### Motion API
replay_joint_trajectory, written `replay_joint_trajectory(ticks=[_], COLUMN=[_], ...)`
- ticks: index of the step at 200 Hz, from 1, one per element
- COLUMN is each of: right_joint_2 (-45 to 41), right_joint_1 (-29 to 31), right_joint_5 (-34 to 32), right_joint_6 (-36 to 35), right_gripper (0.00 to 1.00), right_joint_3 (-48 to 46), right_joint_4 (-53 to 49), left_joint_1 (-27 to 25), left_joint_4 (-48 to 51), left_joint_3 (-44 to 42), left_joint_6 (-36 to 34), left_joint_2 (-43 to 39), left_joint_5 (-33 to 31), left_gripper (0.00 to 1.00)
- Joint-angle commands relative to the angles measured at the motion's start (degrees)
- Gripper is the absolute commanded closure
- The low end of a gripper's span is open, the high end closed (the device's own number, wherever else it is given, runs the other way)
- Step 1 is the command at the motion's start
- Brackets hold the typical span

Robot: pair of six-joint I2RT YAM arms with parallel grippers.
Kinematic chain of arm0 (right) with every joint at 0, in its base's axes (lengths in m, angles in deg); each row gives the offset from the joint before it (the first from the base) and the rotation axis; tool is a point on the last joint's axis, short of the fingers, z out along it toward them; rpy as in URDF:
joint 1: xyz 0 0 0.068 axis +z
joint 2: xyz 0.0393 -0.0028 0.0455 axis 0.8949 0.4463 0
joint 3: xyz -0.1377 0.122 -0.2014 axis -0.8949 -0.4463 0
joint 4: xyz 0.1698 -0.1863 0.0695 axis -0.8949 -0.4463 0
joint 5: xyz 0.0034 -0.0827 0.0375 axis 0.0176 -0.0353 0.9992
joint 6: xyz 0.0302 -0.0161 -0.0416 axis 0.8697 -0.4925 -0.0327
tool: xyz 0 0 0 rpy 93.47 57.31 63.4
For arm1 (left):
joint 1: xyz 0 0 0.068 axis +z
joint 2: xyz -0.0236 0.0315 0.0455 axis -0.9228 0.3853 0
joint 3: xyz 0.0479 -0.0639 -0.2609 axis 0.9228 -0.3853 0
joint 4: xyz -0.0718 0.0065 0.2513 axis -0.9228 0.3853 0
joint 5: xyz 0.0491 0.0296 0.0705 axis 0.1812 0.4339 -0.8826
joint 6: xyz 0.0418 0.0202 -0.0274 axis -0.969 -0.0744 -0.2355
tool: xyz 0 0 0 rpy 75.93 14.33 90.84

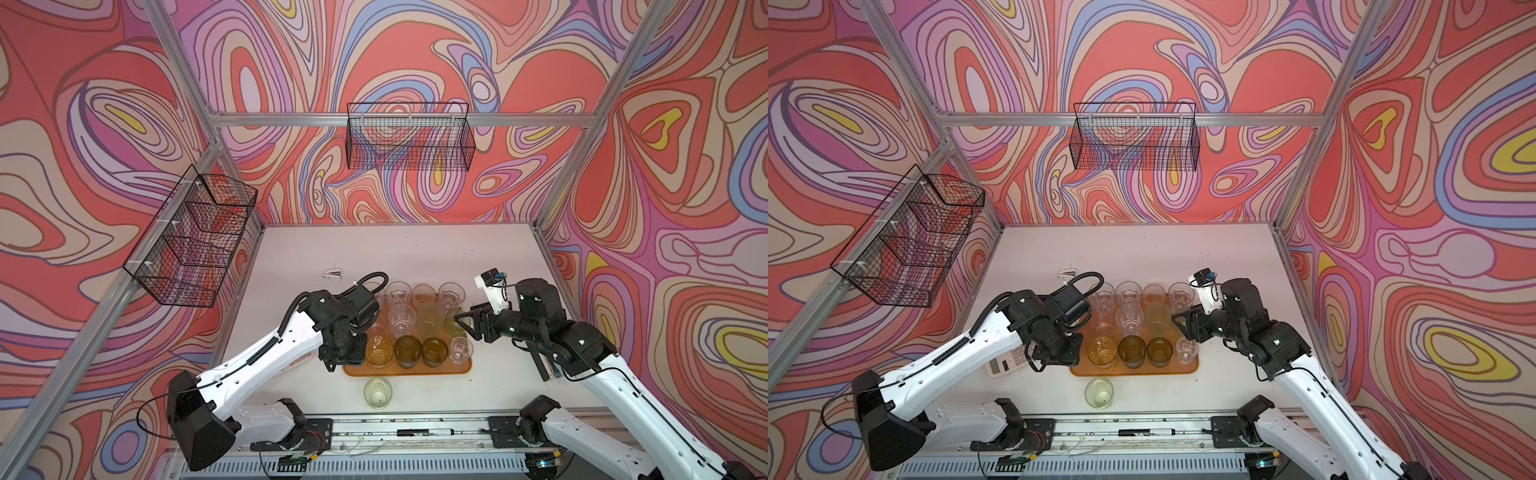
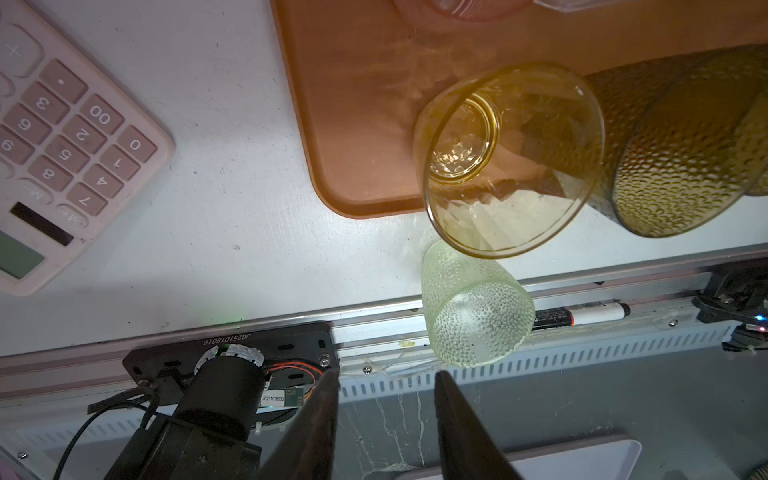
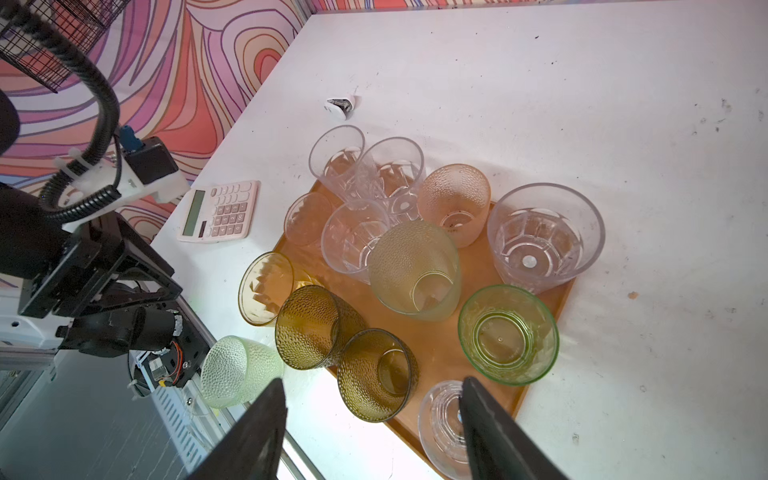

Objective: Place the glasses into the tray
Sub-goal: 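Move the open left gripper over the pale green textured glass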

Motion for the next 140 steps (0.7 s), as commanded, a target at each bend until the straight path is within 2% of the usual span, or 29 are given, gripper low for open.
replay_joint_trajectory(ticks=[1, 97, 140], right_joint_2=[-0.57, -0.43, -0.26], right_joint_1=[-0.15, -0.15, -0.16], right_joint_5=[0.5, 0.59, 0.77], right_joint_6=[-0.67, -0.67, -0.67], right_gripper=[0.31, 0.31, 0.31], right_joint_3=[-0.74, -0.75, -0.77], right_joint_4=[0.74, 0.96, 0.92], left_joint_1=[-1.41, -8.71, -10.77], left_joint_4=[1.34, -4.91, -9.21], left_joint_3=[-1.37, -7.15, -10.85], left_joint_6=[0.12, 3.53, 5.12], left_joint_2=[-1.56, -2.82, -2.77], left_joint_5=[-0.29, -0.59, 1.02], left_gripper=[0.58, 0.58, 0.63])
